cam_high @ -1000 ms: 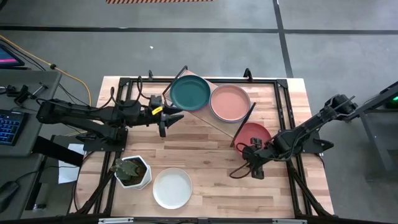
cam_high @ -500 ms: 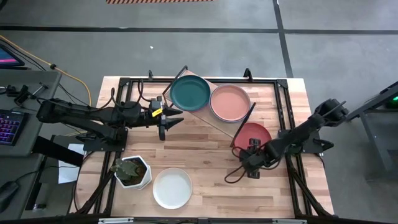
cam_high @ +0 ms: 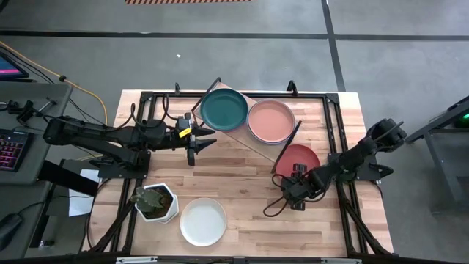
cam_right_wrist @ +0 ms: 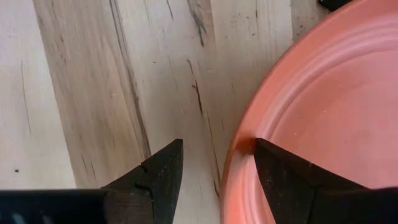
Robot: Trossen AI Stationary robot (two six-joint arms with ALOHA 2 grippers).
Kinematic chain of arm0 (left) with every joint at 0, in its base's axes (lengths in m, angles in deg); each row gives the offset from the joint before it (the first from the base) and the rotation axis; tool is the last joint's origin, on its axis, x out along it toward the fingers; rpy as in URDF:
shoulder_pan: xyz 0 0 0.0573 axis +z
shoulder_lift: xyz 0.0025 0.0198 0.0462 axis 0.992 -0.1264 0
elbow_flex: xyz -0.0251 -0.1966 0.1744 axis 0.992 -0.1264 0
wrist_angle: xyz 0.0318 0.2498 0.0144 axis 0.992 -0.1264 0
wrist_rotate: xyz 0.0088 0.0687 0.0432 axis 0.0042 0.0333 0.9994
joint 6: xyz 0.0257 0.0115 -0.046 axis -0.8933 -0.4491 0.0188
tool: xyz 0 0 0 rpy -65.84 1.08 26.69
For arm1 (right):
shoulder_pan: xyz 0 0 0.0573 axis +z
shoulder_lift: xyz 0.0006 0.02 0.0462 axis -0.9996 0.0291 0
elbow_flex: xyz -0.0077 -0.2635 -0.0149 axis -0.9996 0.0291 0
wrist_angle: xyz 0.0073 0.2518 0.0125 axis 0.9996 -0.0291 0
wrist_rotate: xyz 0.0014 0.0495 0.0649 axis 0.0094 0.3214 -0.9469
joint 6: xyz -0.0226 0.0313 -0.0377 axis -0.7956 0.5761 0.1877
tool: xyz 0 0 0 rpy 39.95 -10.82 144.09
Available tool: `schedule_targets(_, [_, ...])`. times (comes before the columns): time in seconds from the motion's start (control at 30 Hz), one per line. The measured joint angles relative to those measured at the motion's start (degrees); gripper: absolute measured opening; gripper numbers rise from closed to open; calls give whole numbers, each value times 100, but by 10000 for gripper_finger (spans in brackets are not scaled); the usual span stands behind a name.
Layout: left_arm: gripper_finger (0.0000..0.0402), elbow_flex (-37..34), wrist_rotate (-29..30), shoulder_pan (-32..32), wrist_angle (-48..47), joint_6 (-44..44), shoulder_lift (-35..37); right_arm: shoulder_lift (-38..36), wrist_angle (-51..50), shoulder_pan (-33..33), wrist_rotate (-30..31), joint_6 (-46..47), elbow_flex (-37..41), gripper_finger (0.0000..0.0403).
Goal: Place and stack plates onto a shelf
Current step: Stack the orange plate on the brown plate
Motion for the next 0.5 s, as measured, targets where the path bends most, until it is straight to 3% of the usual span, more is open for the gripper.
schedule_targets(0.33, [147,0,0,0,0,0,0,0,-12,0,1,154,0,192])
schedule_targets(0.5, [147,0,2,0,0,2,0,0,-20,0,21,291,0,162])
